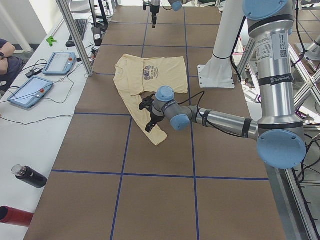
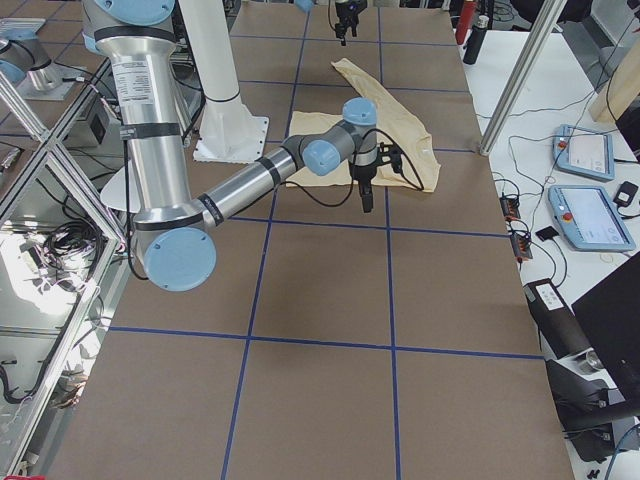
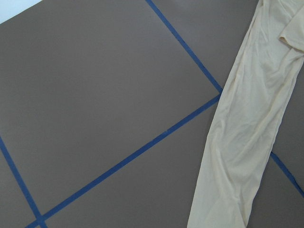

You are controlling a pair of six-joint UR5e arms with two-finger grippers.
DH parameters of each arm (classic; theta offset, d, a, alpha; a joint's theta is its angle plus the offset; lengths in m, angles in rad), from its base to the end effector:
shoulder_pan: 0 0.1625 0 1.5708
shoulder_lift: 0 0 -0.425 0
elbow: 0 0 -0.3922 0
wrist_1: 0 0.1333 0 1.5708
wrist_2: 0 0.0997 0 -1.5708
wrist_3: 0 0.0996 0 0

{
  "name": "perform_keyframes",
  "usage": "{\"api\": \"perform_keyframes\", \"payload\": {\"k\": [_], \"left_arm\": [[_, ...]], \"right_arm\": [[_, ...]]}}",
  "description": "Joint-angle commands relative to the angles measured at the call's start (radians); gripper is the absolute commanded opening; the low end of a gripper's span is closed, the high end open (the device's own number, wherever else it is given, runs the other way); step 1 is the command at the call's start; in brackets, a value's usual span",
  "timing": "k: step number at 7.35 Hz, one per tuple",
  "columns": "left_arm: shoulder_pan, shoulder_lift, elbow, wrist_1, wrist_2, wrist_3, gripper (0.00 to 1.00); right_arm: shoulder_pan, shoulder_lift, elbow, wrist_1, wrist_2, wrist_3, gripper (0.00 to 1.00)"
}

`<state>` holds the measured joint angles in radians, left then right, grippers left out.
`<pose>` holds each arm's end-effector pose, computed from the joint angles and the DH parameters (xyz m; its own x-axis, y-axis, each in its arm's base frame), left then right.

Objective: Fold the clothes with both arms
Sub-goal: 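Release the sleeve and withdraw the right gripper while the left gripper grasps the other cuff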

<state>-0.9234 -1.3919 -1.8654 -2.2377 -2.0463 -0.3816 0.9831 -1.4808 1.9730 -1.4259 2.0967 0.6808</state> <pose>0.1997 -0.4095 0.5279 0.6367 0.5260 -0.5638 -0.2053 0.8205 0.5335 -0.2163 -0.4750 0.4104 0.7112 -0.1447 0.6880 -0.0025 0.9781 0.2083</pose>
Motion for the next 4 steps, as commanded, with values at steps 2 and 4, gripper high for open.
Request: {"api": "perform_keyframes", "payload": {"k": [2, 4], "left_arm": [[0.08, 0.001, 0.15, -0.173, 0.025, -0.049, 1.0], [0.133, 0.001, 0.164, -0.22, 0.029, -0.123, 1.0]], "right_arm": [[0.012, -0.055, -0.003, 0.07, 0.009, -0.012, 1.0], [0.012, -0.053, -0.003, 0.07, 0.008, -0.007, 1.0]]}}
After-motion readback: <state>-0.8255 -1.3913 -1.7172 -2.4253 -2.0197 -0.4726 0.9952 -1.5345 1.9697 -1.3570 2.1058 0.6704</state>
